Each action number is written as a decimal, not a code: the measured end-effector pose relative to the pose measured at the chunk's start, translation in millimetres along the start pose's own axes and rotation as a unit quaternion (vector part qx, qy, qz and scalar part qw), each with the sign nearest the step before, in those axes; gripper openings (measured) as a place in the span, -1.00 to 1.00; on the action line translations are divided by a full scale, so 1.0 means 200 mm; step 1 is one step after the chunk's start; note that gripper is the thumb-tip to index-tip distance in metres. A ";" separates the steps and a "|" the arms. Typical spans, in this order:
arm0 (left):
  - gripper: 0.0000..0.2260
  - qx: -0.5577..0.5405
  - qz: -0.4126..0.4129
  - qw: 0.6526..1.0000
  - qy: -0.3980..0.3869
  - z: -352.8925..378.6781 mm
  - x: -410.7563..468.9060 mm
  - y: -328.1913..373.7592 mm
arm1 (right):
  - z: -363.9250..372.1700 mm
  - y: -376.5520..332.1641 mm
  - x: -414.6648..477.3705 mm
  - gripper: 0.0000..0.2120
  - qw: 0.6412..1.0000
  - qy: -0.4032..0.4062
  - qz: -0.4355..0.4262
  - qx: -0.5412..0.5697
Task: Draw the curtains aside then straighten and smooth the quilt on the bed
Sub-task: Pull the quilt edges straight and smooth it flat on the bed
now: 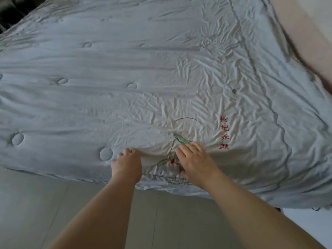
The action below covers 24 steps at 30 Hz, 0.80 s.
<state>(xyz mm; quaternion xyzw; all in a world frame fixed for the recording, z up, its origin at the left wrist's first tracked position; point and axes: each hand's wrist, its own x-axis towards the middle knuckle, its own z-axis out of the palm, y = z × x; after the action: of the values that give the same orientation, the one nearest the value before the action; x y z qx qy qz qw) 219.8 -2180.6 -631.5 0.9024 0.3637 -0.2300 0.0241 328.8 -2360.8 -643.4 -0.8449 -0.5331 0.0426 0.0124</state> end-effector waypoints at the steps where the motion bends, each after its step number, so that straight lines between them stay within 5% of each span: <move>1: -0.56 0.015 0.000 1.000 0.013 0.01 0.04 -0.06 | 0.03 -0.05 0.05 -0.57 1.000 0.009 -0.003 -0.002; 5: -0.51 0.072 0.001 0.995 0.069 0.07 0.18 -0.26 | 0.09 -0.18 0.23 -0.78 0.999 0.034 0.002 -0.034; 7: -0.66 0.079 0.023 0.993 0.090 0.08 0.24 -0.33 | 0.08 -0.22 0.29 -0.86 0.999 0.021 0.010 -0.042; 10: -0.82 0.068 0.074 0.991 0.087 0.07 0.31 -0.38 | 0.07 -0.21 0.34 -0.84 0.997 -0.070 0.015 -0.026; 17: -0.78 -0.008 0.116 0.993 -0.008 0.13 0.22 -0.43 | 0.02 -0.18 0.22 -0.75 0.970 -0.241 0.004 -0.031; 21: -0.83 -0.035 0.129 0.991 0.006 0.11 0.24 -0.47 | -0.02 -0.26 0.26 -0.73 0.967 -0.249 0.025 -0.052; 24: -0.92 -0.070 0.125 0.989 0.040 0.10 0.25 -0.63 | -0.04 -0.41 0.35 -0.74 0.983 -0.172 0.060 -0.011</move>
<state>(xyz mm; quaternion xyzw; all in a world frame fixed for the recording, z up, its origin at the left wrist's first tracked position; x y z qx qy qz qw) 159.9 -2060.3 -655.0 0.9452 0.2639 -0.1632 0.1012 285.8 -2262.3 -633.9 -0.8555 -0.4760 0.1820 -0.0917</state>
